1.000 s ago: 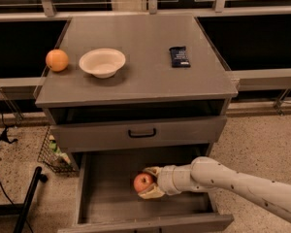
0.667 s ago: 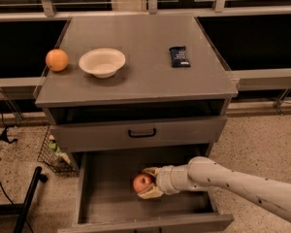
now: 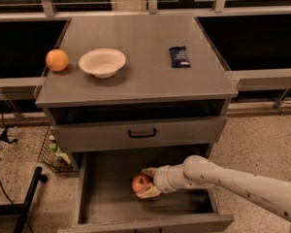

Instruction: Place apple into middle drawer

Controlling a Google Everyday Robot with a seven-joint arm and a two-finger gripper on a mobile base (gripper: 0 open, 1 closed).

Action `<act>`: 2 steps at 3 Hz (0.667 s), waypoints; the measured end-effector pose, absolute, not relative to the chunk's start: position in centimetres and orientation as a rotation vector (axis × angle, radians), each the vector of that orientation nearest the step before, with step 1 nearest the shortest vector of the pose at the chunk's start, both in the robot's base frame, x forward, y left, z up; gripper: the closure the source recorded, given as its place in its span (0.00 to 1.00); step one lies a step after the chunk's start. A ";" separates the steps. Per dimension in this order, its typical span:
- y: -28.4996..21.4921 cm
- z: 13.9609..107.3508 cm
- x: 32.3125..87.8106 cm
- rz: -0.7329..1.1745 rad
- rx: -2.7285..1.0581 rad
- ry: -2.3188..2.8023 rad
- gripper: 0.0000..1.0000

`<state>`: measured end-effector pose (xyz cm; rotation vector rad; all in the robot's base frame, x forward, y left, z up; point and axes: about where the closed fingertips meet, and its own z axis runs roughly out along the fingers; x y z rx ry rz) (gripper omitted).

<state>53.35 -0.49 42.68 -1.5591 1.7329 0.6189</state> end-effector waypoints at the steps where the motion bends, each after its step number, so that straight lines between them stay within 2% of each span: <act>1: -0.4 41.3 53.8 0.633 -1.565 1.751 1.00; 2: -0.3 40.2 54.0 0.646 -1.571 1.767 1.00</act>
Offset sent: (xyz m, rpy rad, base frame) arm 0.0104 -0.0021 -0.0363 -0.0254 0.0595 0.0019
